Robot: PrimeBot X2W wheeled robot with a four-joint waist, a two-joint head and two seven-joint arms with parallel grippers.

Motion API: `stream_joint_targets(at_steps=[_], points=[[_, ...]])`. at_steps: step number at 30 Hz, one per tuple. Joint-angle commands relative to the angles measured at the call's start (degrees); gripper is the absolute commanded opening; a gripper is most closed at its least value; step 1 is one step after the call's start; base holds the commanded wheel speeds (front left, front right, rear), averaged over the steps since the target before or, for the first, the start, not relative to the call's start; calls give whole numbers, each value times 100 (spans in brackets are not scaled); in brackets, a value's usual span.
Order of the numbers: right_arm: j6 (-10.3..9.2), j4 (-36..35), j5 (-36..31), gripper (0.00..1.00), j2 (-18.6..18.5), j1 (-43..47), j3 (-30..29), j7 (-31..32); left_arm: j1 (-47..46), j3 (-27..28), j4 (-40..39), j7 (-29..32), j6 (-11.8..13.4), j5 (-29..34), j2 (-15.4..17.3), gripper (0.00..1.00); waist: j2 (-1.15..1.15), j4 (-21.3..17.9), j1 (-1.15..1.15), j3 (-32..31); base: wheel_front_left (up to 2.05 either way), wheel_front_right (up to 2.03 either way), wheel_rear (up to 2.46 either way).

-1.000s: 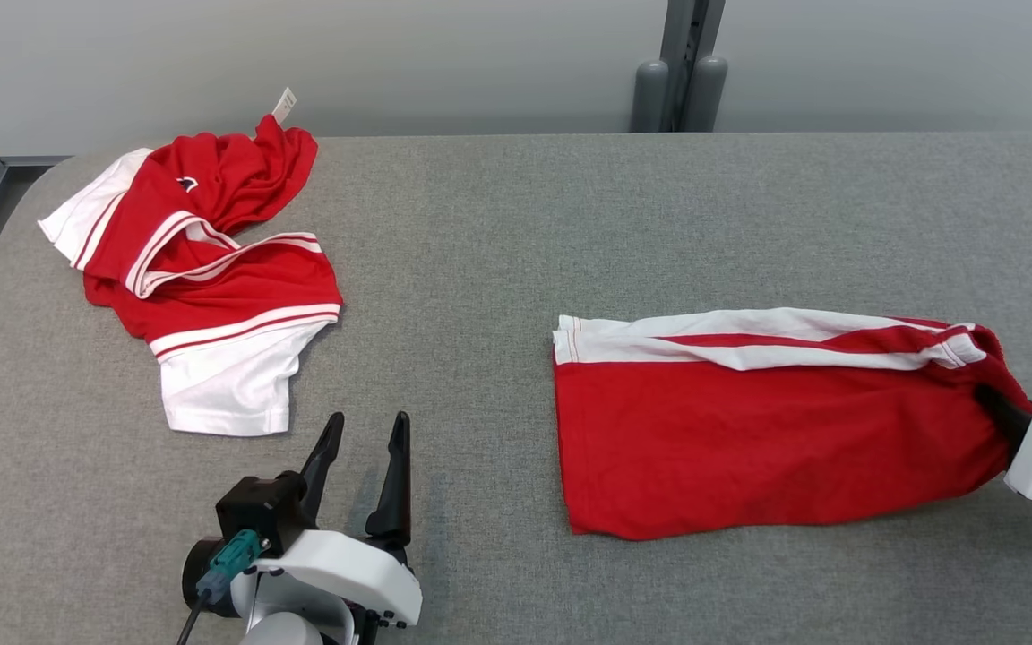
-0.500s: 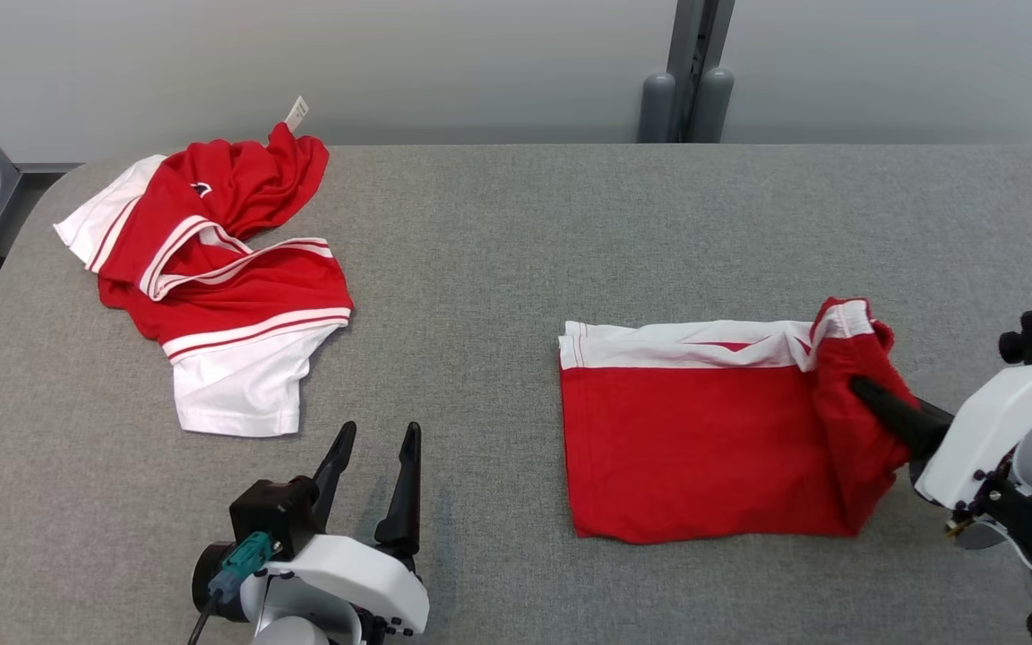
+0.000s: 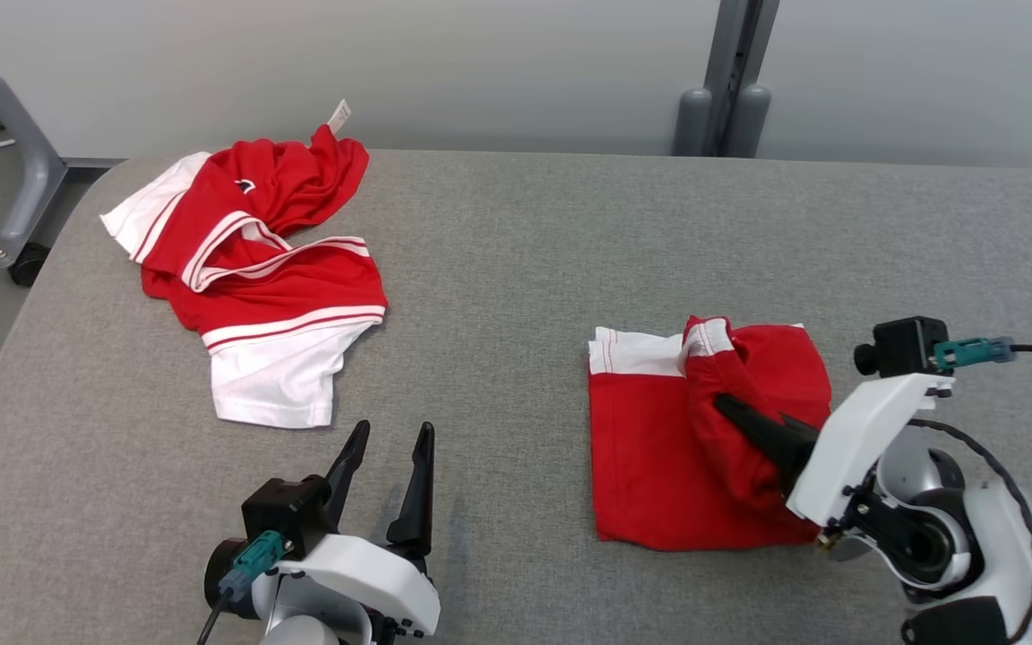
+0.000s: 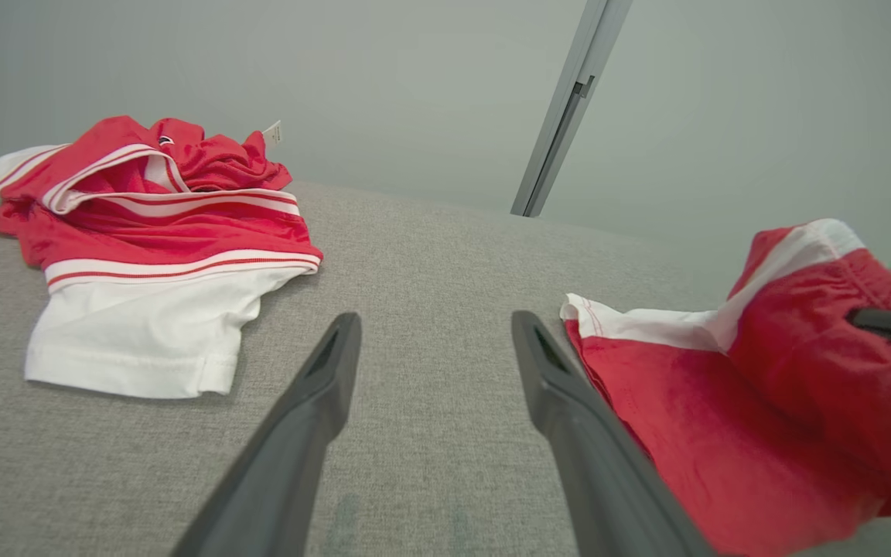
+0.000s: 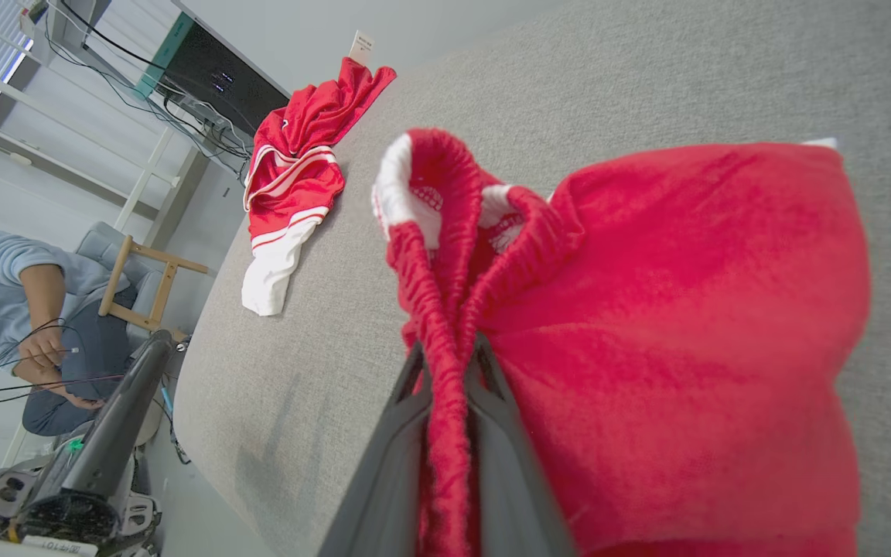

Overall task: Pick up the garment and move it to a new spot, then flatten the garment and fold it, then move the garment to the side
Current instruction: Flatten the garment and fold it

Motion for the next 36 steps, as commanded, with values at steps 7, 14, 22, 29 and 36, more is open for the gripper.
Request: stream_joint_targets(at_steps=[7, 14, 22, 29, 36], points=[[3, 802, -229, 0, 248, -399, 239, -526, -75, -26, 25, -17, -43, -19, -22, 100, 0, 169, 0, 8, 0, 0, 0], [3, 1621, -476, 0, 324, -728, 550, -1068, -86, -38, 44, -34, -46, -27, -49, 100, 0, 252, 0, 47, 0, 0, 0], [3, 2126, -142, 100, 325, -1015, 1089, -1621, -111, -10, 86, -49, -54, -33, -62, 100, 0, 237, 0, 68, 0, 0, 0], [3, 2136, 183, 100, 327, -1120, 1446, -1997, -117, 9, 96, -53, -59, -27, -46, 100, 0, 177, 0, 54, 0, 0, 0], [3, 1805, -543, 100, 151, -1148, 1468, -2858, -93, 47, 23, -58, -22, 6, -25, 100, 0, 90, 0, 46, 0, 0, 0]])
